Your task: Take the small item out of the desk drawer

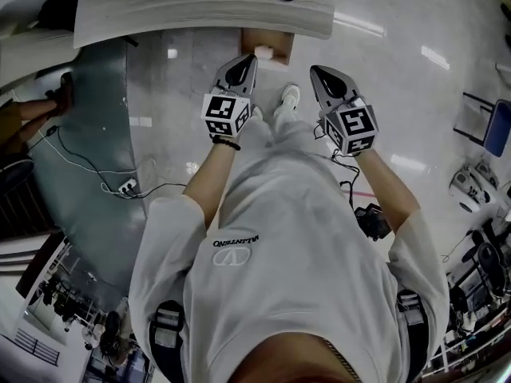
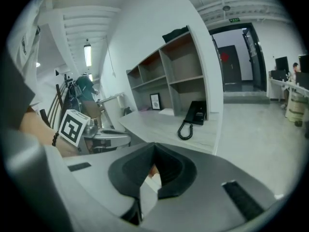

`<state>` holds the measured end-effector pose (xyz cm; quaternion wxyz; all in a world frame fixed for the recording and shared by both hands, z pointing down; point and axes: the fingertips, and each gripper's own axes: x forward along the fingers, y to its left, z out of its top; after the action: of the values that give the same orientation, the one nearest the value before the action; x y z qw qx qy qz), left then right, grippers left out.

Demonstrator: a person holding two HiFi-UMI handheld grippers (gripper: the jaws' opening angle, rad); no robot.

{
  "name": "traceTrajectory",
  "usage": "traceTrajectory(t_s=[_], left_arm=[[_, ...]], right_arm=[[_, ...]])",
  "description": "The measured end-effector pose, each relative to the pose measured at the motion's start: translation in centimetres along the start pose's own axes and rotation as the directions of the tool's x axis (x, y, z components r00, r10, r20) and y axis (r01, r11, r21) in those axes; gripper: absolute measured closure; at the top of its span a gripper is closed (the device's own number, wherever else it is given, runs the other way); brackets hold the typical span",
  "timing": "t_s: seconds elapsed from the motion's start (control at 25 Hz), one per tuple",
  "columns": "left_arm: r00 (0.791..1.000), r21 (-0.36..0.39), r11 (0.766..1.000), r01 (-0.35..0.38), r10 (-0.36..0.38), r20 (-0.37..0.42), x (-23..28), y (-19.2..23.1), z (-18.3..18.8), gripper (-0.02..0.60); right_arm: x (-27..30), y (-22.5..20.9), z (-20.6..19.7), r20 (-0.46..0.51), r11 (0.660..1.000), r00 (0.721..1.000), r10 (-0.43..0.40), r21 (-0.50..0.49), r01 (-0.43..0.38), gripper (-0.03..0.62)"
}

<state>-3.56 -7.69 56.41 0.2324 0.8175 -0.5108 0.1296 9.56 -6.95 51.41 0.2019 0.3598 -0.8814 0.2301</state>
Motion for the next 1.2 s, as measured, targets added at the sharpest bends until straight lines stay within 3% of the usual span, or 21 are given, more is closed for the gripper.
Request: traceTrajectory(t_s=[0.32,0.64,0.76,1.0,1.12,1.2], left_arm=[[0.991,-0.039,0.998,-0.049,0.044,-0.130,5.4,1.2,-7.2,0.584],[0.958,-0.109,0.987,-0.117,0.083,-0.276,11.5,5.0,-16.5,0.584],[0.951,-0.144,0.981,-0.133,0.085,-0.296,13.6,5.4,-18.5,0.577],[0.940,-0.157,0.974,-0.161,0.103,-0.326,16.0,6.6,-21.3,0.509],[0.933,-0.153,0.976,-0.158,0.097,-0.346,16.6,6.4,-22.6,0.445],[0.928,-0.152,0.975,-0.164,0.099,-0.360,16.8,6.4,-23.3,0.362]], right_arm=[[5.7,-2.8,-4.5,-0.056,0.999,0.997,0.048,-0.007,-0.049,0.592],[10.6,-4.4,-10.6,-0.120,0.998,0.992,0.036,0.064,-0.028,0.592],[11.9,-4.7,-12.4,-0.136,0.997,0.990,0.035,0.079,-0.024,0.592],[14.3,-4.4,-13.9,-0.133,0.995,0.990,0.053,0.091,-0.041,0.592],[14.4,-4.9,-14.7,-0.133,0.992,0.990,0.037,0.121,-0.021,0.592],[14.2,-5.0,-15.2,-0.138,0.991,0.990,0.029,0.136,-0.010,0.592]])
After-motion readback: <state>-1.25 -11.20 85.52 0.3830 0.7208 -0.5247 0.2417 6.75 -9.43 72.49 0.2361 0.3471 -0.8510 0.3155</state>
